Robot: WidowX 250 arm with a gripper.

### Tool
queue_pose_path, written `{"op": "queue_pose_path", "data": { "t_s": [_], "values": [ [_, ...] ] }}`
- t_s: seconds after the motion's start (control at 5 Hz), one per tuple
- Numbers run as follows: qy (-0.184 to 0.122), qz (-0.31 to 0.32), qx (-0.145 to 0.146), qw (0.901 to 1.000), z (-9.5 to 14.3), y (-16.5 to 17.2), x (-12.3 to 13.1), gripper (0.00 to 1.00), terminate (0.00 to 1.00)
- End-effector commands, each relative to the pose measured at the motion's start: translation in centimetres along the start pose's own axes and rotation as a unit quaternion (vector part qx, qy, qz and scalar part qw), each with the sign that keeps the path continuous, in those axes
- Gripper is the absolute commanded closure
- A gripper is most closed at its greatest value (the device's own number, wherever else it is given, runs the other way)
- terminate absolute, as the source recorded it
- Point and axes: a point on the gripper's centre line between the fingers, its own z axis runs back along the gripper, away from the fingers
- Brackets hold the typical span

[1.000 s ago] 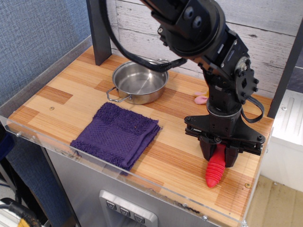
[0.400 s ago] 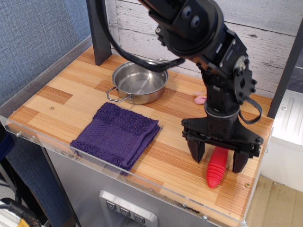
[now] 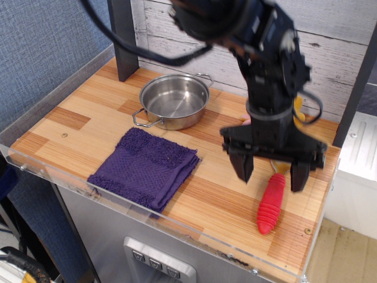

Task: Move the spoon to the right of the towel.

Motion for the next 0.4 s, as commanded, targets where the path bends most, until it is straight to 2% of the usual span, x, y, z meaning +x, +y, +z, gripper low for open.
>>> {"op": "queue_pose_path", "data": {
  "t_s": [0.0,0.2],
  "values": [
    [-0.037,-0.004,-0.031,0.9988,6.3,1.4,-0.1,0.00,0.00],
    [-0.054,0.001,-0.051,0.9972,9.6,3.2,-0.4,0.00,0.00]
  ]
}}
